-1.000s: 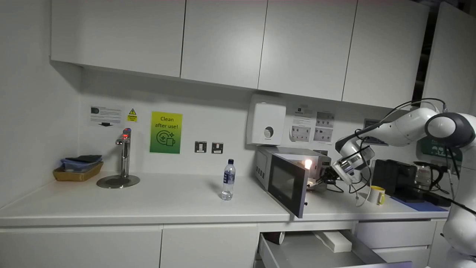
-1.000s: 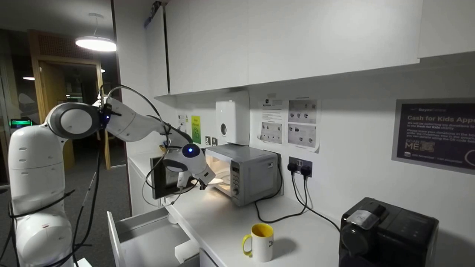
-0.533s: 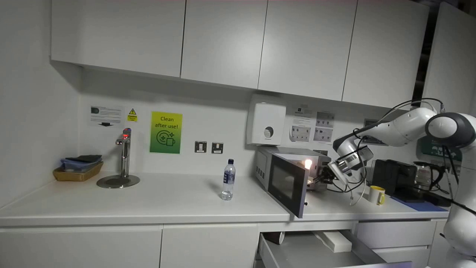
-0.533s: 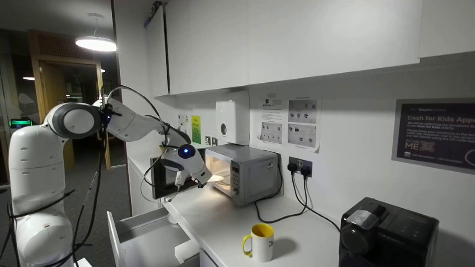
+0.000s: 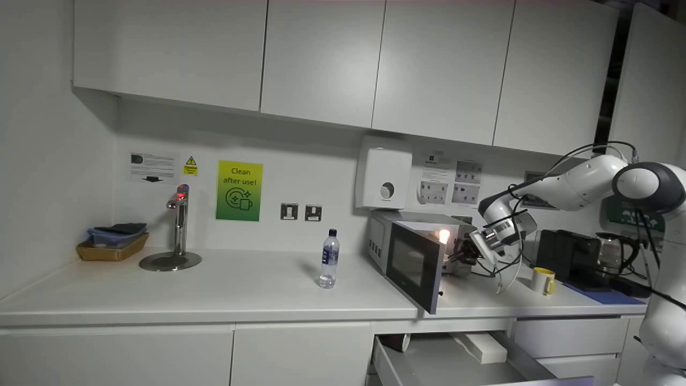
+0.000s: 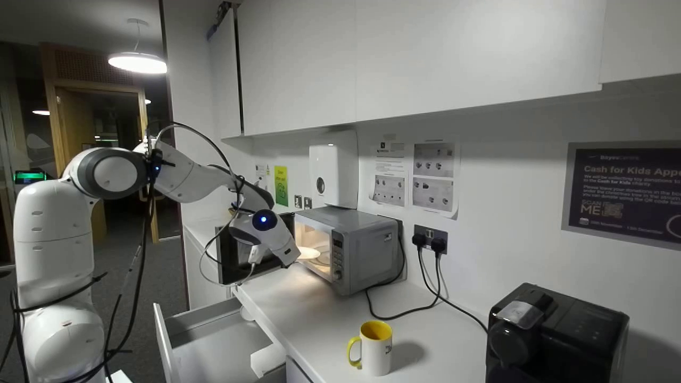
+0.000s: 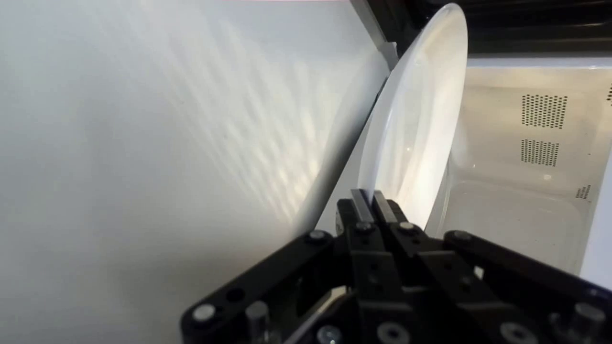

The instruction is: Move the white plate into the microwave

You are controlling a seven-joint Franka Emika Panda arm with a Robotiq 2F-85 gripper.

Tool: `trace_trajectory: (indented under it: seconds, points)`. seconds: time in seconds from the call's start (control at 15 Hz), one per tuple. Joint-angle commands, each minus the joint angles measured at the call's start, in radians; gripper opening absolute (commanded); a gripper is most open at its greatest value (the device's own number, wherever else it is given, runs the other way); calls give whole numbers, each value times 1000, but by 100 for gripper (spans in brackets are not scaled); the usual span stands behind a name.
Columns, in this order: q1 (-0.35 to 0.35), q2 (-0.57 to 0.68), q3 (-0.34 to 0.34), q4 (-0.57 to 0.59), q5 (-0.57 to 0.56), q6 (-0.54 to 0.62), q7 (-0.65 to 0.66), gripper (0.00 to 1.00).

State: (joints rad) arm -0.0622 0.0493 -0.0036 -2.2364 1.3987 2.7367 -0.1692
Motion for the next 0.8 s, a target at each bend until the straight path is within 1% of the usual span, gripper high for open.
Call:
trace_trajectory:
  seconds: [0.0, 0.27, 0.73]
  points:
    - [12, 25, 17, 42, 71, 71, -24, 1]
    - [29, 62, 30, 60, 82, 152, -15, 1]
    - [46, 108, 45, 127, 123, 200, -45, 1]
